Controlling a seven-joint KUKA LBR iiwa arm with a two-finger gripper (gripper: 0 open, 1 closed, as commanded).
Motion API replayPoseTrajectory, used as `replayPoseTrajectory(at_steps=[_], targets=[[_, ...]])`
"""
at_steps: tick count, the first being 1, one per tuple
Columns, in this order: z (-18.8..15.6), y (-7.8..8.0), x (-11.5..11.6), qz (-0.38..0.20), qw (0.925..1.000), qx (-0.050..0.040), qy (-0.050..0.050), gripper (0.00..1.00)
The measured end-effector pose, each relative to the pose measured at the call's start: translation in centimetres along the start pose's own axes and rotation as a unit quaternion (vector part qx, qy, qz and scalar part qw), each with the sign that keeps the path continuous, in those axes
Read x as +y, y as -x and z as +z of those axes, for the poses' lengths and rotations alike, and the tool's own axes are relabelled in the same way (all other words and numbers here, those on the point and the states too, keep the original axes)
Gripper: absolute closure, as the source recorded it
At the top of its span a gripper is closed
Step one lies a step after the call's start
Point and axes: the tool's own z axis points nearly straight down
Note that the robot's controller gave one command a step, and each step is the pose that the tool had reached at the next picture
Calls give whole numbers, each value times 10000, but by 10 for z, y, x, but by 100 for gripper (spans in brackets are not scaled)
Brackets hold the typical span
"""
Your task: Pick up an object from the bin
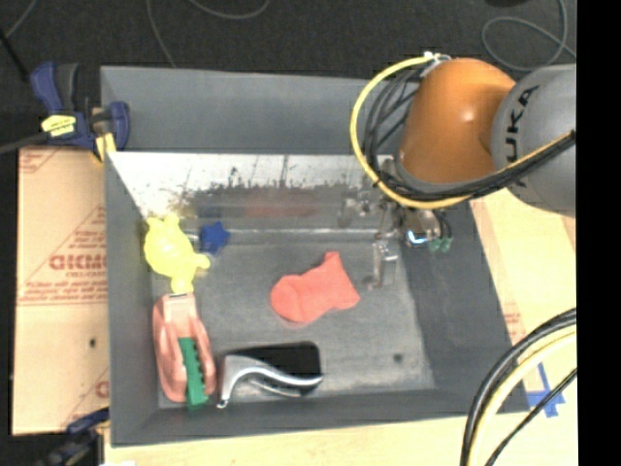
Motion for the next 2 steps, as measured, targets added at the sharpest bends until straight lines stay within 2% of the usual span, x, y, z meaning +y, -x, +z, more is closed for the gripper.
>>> replayPoseTrajectory(at_steps=[1,2], targets=[[64,-1,17,-354,9994,48,12,0],[97,-2,27,-517,9987,47,17,0]])
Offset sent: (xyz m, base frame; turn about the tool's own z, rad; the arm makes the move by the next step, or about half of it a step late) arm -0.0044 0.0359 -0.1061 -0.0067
